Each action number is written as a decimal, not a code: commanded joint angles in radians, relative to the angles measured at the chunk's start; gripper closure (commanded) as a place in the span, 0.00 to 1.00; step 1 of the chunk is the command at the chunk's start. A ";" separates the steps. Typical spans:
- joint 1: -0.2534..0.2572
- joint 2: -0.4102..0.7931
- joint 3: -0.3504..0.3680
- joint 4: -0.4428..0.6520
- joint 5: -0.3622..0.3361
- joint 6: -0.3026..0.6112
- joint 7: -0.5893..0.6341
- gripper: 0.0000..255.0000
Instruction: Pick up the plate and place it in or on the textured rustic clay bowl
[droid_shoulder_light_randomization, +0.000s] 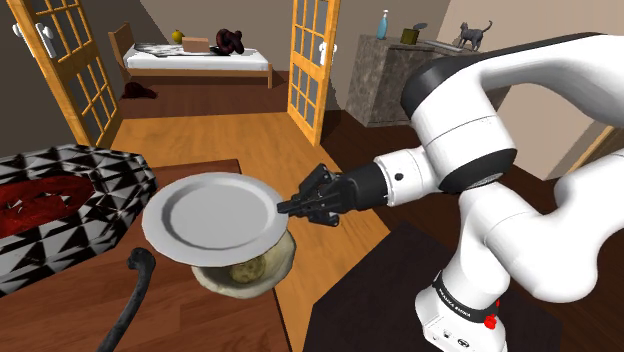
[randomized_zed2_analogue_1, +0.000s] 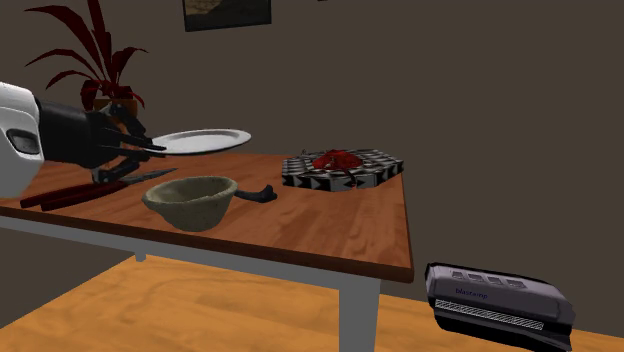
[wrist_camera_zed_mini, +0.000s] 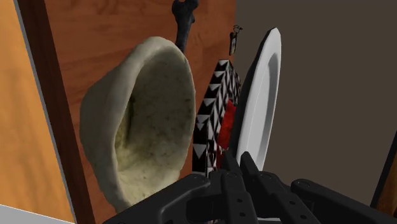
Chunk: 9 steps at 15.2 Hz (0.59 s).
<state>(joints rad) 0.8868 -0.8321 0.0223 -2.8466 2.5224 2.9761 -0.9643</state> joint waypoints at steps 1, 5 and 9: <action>-0.022 0.008 0.014 -0.018 0.021 -0.031 -0.017 1.00; -0.066 0.037 0.040 -0.053 0.065 -0.103 -0.058 1.00; -0.105 0.072 0.062 -0.085 0.108 -0.175 -0.103 1.00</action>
<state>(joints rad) 0.7906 -0.7677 0.0806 -2.9233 2.6214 2.8190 -1.0572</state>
